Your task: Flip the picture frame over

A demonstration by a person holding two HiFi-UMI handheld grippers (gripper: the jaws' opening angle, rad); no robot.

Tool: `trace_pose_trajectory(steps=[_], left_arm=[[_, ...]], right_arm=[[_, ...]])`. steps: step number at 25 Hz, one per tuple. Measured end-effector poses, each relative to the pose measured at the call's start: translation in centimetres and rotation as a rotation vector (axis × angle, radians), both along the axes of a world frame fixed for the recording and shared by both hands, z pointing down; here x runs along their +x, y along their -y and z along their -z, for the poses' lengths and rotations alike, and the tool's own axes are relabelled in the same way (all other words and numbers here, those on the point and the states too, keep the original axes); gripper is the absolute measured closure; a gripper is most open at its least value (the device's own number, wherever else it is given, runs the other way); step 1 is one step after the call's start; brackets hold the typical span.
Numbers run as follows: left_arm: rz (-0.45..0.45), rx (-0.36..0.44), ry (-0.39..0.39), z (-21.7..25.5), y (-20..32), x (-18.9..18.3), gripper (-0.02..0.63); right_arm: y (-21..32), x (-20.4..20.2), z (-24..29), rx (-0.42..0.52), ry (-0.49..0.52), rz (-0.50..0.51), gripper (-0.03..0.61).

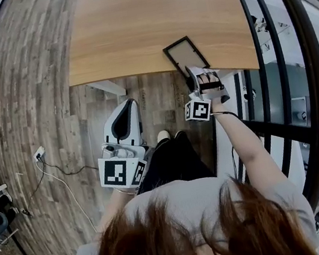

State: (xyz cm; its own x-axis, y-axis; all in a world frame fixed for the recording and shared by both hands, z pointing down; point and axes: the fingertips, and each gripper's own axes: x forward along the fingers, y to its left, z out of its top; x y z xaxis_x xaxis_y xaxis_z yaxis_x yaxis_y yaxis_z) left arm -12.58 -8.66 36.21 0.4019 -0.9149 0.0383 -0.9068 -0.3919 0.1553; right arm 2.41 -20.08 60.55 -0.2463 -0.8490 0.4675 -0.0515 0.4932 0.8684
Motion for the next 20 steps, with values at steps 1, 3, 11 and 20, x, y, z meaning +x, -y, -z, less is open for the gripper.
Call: trace_pose_trajectory(steps=[1,3,11,20], left_arm=[[-0.002,0.0,0.0,0.0,0.0,0.0,0.607],[-0.004,0.001,0.0,-0.1,0.1,-0.1,0.607],[-0.026,0.008,-0.009,0.2,0.4,0.3,0.607],[-0.044,0.021,-0.054,0.9,1.2,1.6,0.607]], right_arm=[[0.1,-0.1,0.2,0.005,0.011,-0.006,0.314],[-0.1,-0.5,0.7,0.019,0.03,0.001,0.349],[-0.2,-1.3,2.8,0.058,0.093,0.009,0.48],[0.5,-1.3,5.4,0.07,0.165,-0.02,0.506]])
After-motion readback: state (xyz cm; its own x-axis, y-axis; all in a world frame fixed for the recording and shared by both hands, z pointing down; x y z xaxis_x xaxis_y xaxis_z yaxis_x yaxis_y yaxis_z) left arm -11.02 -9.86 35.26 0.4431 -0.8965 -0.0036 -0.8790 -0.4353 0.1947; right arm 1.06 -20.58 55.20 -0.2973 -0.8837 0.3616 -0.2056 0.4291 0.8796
